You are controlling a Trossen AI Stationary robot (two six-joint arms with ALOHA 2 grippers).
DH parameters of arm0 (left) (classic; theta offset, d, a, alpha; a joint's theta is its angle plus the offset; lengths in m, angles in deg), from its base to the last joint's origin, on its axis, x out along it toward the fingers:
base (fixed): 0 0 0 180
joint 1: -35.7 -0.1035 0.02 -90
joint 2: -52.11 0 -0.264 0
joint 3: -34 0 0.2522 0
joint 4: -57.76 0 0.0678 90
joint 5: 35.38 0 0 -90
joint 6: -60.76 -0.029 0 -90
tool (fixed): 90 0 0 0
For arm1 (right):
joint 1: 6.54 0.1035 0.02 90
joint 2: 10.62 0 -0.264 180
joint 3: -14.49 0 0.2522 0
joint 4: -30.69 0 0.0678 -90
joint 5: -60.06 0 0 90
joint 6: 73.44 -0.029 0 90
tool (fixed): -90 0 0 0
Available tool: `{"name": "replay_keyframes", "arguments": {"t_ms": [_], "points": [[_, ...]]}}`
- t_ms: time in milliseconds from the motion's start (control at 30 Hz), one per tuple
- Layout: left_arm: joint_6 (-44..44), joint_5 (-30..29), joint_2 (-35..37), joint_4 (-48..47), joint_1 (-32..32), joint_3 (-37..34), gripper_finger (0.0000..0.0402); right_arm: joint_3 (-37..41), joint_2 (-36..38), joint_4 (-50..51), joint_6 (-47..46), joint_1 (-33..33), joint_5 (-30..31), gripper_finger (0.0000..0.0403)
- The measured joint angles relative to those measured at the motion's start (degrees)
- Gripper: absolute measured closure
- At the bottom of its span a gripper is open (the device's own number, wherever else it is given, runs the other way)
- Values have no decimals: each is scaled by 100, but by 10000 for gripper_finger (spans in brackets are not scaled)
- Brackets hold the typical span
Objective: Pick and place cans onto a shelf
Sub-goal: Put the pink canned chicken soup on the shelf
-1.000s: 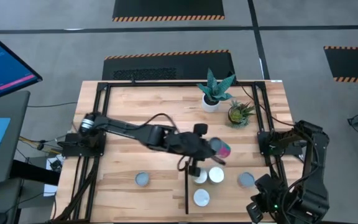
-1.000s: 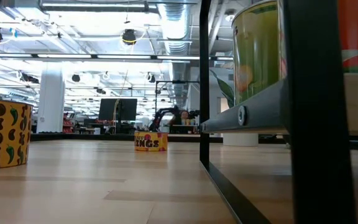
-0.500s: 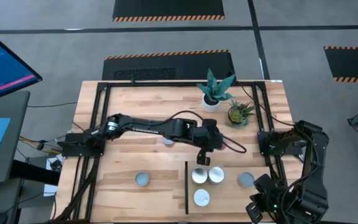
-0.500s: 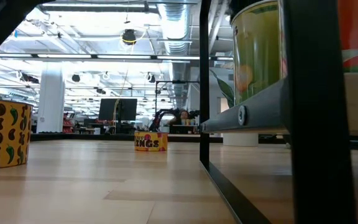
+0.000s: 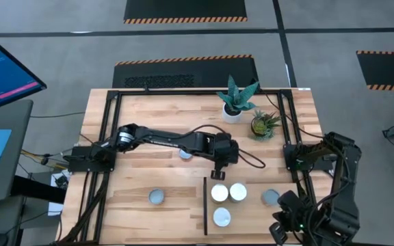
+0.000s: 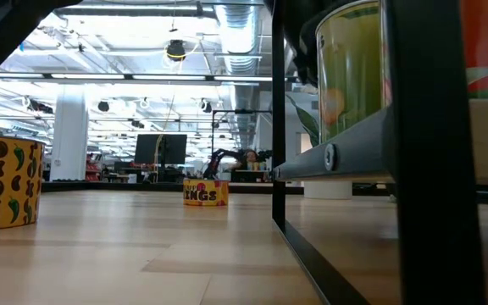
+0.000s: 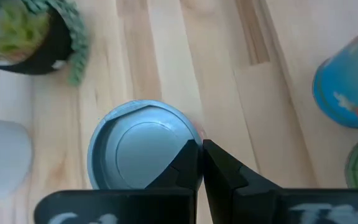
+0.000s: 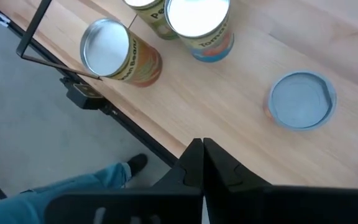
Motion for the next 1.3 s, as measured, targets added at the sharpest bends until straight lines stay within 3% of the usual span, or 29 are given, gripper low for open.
{"name": "replay_keyframes", "arguments": {"t_ms": [900,1300], "points": [[-225,-4,-375,204,-101,35,401,-2,-4,-2,8,-106,118,376],[-361,252,-375,95,-133,51,396,-2,-4,0,5,-114,118,381]]}}
